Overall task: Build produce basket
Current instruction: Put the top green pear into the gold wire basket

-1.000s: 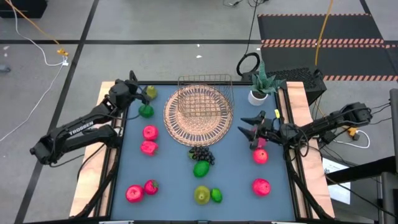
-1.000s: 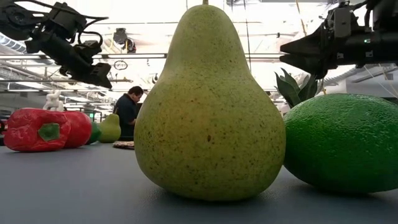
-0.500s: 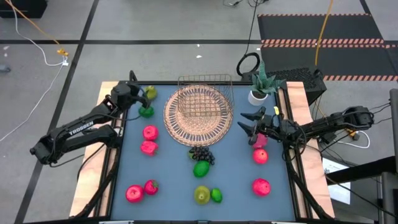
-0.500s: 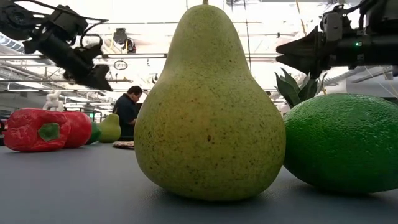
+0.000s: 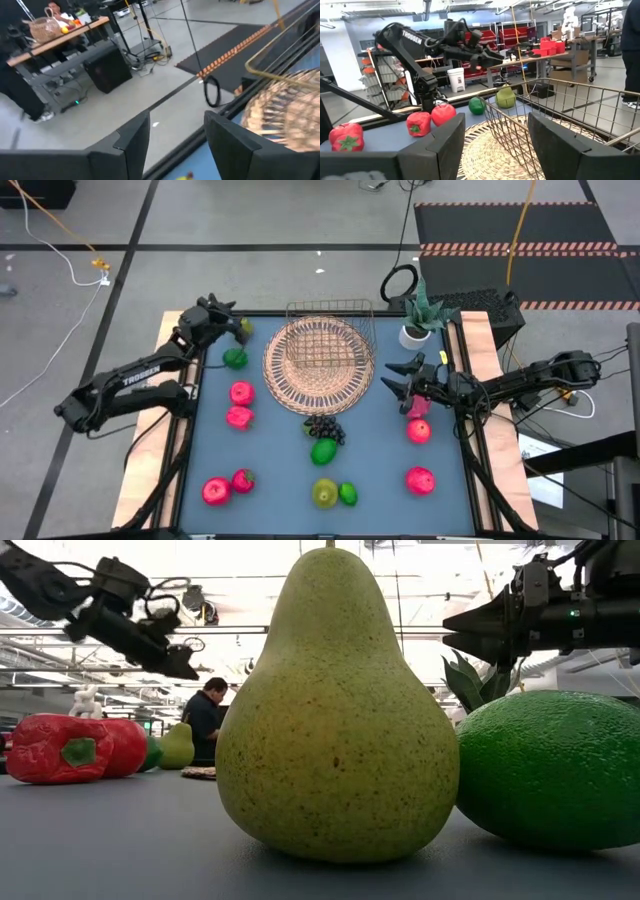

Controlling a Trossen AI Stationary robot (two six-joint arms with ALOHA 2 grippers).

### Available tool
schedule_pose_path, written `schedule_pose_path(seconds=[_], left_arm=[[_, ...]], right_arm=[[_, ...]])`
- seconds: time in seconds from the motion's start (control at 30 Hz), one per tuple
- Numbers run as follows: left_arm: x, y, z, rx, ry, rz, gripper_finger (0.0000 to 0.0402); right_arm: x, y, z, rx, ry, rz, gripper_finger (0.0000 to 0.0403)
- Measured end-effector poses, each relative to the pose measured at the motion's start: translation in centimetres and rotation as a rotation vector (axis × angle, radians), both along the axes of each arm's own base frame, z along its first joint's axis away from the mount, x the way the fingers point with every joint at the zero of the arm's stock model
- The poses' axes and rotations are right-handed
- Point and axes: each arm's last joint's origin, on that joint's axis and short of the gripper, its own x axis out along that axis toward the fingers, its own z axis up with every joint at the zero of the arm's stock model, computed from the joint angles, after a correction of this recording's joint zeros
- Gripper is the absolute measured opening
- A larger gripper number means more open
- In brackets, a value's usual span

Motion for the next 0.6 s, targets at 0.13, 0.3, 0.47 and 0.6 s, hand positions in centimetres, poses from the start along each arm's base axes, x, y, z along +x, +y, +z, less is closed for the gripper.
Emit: schedule_pose_path(seconds=[0.13,0.3,0.47,0.6], left_arm=[[0.5,1.3,-1.0,0.013,0.036,-0.010,0.0170],[0.4,2.3,-2.5,-0.065,0.049,0.014,0.0147],[-0.2,3.0,-3.5,-0.145,0.028,0.073,0.0116],[-0.3,3.3,-4.0,-0.179,0.024,0.069,0.0097]], right_arm=[[0.0,0.0,0.1,0.016,-0.011,0.003,0.0210],[0.0,0.0,0.1,0.049,-0.031,0.008,0.0210],[0.0,0.0,0.2,0.032,-0.036,0.005,0.0210],[-0.1,0.0,0.4,0.021,-0.055,0.003,0.0210]])
